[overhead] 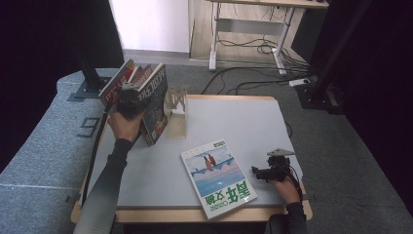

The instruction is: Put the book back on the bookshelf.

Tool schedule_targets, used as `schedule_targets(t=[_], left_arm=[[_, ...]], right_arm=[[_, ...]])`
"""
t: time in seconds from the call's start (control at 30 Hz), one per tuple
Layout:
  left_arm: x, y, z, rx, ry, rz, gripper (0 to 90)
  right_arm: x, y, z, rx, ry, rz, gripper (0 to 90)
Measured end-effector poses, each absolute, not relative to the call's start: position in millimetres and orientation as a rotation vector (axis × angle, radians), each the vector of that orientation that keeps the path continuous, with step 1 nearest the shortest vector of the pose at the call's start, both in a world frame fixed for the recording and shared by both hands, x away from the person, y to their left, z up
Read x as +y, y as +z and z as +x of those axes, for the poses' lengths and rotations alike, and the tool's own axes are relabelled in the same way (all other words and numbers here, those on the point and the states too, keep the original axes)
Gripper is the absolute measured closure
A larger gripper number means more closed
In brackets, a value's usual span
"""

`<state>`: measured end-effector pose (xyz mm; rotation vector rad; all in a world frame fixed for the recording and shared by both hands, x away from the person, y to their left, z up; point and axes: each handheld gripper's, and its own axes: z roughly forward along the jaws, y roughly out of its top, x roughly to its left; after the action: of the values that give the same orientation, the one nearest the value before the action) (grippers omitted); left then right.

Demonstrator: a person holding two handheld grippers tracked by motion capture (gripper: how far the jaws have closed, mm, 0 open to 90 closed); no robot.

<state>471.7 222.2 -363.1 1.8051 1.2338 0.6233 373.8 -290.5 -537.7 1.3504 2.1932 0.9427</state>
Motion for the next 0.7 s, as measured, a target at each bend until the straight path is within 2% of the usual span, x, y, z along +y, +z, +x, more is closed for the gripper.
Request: schedule_targets(t=[0.3,0.7], left_arm=[[223,-363,462,1.209,0.617,1.83,76.1],[246,-367,435,1.222,0.625,1.797,73.5]], right_arm=[[-290,-538,374,2.193,0.943,1.35,0.0],[-290,-538,374,2.193,0.941,1.348,0.0]])
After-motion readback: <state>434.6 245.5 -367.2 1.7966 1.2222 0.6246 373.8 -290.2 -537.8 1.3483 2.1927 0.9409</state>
